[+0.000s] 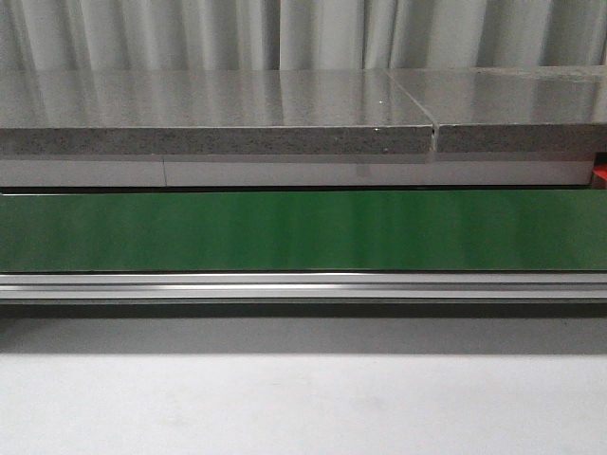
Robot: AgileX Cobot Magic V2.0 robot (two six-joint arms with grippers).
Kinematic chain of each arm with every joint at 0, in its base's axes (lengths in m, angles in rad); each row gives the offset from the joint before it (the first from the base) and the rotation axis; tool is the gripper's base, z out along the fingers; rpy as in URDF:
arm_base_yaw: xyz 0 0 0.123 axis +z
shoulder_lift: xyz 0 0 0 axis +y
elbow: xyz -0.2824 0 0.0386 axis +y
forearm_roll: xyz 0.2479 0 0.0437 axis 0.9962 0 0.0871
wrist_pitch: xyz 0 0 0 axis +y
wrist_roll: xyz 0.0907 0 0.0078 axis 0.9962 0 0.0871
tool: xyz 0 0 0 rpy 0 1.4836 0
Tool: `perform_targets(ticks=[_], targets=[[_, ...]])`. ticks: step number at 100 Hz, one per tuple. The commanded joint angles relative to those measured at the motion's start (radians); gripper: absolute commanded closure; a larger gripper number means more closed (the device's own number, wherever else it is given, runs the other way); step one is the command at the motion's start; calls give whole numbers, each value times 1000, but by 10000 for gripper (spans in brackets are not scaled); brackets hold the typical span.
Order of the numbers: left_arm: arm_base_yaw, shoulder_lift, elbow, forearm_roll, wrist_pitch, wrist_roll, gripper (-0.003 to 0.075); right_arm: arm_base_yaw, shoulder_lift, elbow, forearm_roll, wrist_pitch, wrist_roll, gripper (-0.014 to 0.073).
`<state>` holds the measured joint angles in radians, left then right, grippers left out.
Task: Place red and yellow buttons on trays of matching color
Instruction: 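Move the left gripper down onto the next red button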
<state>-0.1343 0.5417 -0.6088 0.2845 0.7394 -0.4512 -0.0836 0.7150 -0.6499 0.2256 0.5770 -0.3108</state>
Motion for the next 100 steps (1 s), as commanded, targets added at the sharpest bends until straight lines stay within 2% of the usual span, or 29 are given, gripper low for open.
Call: perform_targets(ticks=[1,24,38,56,75,100], targets=[[-2,78,-88,81,-20,-103,50,1,-5,-25,11,-59,-9,661],[-2,289,-189,135,0,-217,50,1,-5,-25,11,-59,-9,661],[22,398,-227,133,-36,-224,50,1,-5,-25,11,-59,-9,661],[144,482,-244,94,-99,-225,50,1,-5,-25,11,-59,-9,662],[279,558,-244,24,-135,-159,50,1,-5,-25,11,-59,-9,662],[416,703,-244,20,-186,-143,50,1,-5,-25,11,-59,-9,662]])
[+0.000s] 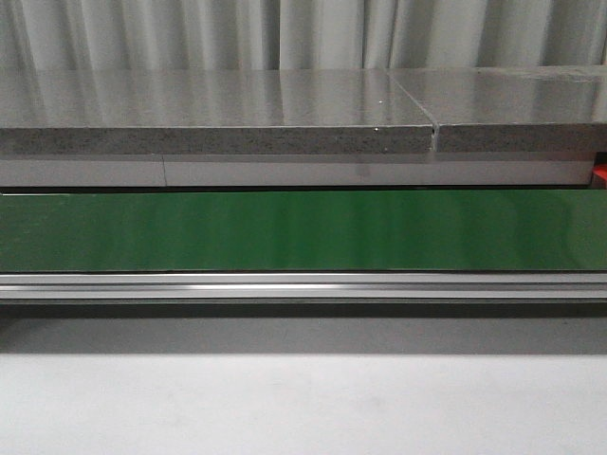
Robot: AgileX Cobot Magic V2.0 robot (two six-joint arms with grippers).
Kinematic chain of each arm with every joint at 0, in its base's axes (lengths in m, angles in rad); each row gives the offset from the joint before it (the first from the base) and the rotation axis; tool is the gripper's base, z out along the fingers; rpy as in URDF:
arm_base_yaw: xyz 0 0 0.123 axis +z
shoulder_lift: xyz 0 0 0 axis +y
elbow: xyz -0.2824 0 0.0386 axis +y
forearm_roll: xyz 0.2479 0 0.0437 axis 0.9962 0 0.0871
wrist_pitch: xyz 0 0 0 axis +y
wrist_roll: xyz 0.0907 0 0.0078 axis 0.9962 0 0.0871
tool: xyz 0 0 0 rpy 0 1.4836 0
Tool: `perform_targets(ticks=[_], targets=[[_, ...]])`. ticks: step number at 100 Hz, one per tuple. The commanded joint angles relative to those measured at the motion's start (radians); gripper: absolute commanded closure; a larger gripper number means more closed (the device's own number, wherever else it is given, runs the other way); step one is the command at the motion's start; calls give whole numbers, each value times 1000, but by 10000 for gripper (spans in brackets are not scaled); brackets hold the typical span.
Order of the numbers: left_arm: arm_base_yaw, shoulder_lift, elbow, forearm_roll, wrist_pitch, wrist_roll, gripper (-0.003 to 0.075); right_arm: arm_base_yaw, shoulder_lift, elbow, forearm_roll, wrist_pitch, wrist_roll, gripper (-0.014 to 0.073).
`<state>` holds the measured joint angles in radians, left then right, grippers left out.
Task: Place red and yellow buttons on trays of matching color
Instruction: 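Move the left gripper down onto the next red button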
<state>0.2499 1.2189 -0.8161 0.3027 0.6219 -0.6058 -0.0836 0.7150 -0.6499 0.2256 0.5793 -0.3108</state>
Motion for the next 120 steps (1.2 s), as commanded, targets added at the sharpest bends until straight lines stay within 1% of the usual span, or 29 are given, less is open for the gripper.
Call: perform_targets(ticks=[1,18,49,57,90,114,120], targets=[[34,30,-37,2,-70,13,50,1,-5,-25,11,-61,-9,662],[90,134,-39,2,-112,43,50,1,-5,-25,11,-61,-9,662],[97,300,-109,-16,-120,55,50,1,-5,-25,11,-61,-9,662],[97,318,-131,-33,-120,78,50,1,-5,-25,11,-61,-9,662],[97,370,-178,-44,-125,96,50,1,-5,-25,11,-61,-9,662],[97,417,-181,-70,-122,120,50,1,-5,-25,11,-62,-9,662],[97,417,-181,-71,-126,120,75,1,-5,-25,11,-62,-9,662]])
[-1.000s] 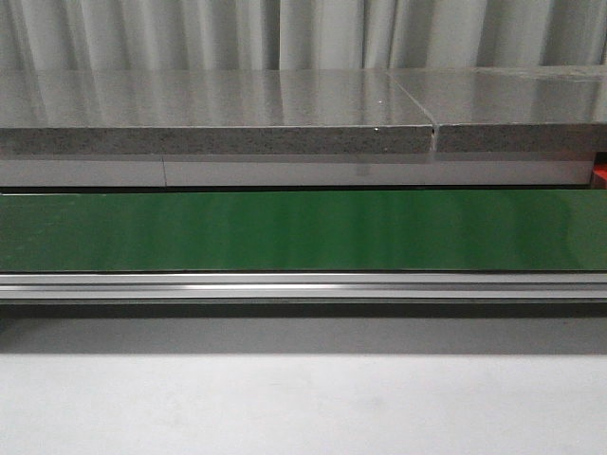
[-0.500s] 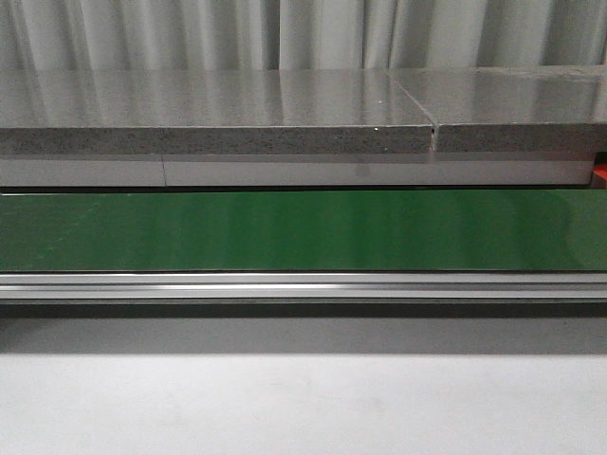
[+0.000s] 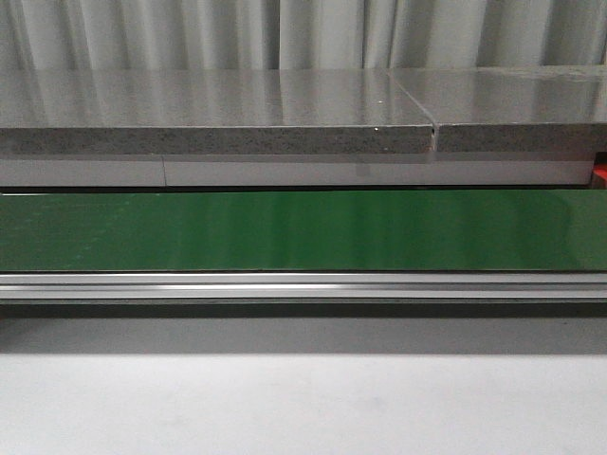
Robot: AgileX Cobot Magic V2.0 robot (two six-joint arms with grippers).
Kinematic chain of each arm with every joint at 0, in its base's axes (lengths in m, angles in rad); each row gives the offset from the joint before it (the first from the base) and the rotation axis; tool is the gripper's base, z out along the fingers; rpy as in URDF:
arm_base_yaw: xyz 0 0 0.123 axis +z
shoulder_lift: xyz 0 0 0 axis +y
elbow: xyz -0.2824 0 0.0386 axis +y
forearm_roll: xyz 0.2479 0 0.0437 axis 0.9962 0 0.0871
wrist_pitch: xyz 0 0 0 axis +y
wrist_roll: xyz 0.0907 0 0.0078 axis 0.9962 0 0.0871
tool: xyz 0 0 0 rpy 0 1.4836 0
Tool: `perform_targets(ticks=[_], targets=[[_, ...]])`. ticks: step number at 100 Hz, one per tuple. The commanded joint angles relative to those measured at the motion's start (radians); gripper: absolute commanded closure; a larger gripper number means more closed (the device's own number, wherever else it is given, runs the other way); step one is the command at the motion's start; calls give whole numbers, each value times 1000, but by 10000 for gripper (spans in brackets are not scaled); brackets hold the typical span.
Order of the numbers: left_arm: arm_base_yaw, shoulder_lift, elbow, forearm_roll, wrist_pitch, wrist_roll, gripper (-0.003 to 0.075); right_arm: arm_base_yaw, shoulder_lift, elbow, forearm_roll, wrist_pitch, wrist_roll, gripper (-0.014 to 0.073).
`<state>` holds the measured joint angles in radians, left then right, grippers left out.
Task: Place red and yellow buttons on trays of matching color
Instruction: 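Move the left gripper down onto the next red button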
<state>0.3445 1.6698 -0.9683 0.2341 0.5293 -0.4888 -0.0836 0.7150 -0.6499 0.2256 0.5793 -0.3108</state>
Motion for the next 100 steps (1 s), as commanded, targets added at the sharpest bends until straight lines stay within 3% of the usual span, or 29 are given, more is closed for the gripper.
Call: perform_targets(ticks=[1,17,32,46,73,100], targets=[[3,-34,-29,-3,-33,3,80,1,-5,-25,11,-62,-9,662],[3,-34,-36,-3,-35,6,283,1,-5,-25,11,-62,-9,662],[3,-34,-36,-1,-18,7,573,1,-5,-25,11,-62,-9,662],[1,-64,-36,-1,11,7,738,1,-5,-25,11,-62,-9,662],[-38,-240,-50,-1,40,62,739,1,-5,-25,11,-62,-9,662],[-187,-298,-160,-1,149,163,739,1,-5,-25,11,-61,-9,662]])
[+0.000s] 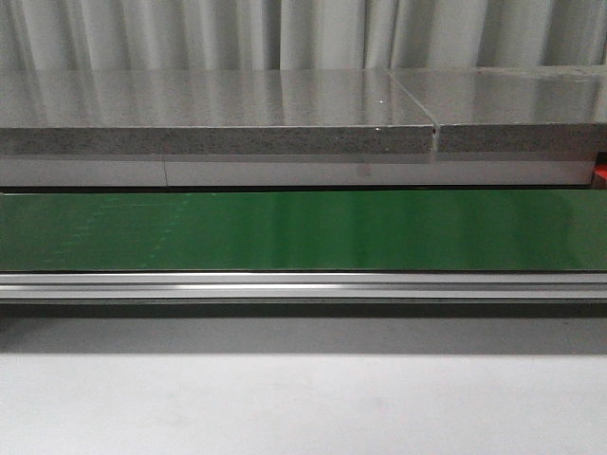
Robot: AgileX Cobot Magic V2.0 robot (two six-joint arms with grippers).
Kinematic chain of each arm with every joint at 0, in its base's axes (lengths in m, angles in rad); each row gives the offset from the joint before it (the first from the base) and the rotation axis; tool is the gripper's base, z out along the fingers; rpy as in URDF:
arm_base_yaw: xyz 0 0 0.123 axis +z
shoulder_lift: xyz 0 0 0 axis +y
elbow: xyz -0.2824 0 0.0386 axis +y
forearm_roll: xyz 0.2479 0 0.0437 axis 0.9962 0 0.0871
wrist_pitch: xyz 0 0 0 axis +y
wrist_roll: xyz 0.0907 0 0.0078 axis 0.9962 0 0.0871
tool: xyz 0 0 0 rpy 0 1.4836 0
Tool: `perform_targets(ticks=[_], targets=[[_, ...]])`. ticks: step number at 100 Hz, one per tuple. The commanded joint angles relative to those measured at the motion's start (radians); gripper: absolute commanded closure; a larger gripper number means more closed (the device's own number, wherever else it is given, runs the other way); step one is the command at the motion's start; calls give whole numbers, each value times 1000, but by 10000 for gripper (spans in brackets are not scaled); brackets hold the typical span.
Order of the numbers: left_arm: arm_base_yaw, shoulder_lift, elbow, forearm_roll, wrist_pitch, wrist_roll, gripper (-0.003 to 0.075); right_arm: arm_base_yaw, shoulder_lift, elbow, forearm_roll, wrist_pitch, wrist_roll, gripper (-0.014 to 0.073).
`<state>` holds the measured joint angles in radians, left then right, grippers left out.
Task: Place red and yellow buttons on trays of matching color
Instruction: 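Move the left gripper down onto the next red button, then grasp the red button and set it on the green belt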
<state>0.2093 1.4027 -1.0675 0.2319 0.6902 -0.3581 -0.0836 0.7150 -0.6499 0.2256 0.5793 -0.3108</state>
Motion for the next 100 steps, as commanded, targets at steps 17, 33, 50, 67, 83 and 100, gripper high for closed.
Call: perform_targets(ticks=[17,33,50,67,83,100], targets=[[-148,4,-89,3,-7,63,739,1,-5,-25,11,-62,-9,662],[-195,75,-114,3,26,84,739,1,-5,-25,11,-62,-9,662],[-208,131,-131,3,38,90,738,1,-5,-25,11,-62,-9,662],[-209,145,-131,-8,44,111,641,1,-5,-25,11,-62,-9,662],[-209,145,-131,-24,44,142,290,1,-5,-25,11,-62,-9,662],[-209,145,-143,-86,42,213,66,1,-5,-25,11,-62,-9,662]])
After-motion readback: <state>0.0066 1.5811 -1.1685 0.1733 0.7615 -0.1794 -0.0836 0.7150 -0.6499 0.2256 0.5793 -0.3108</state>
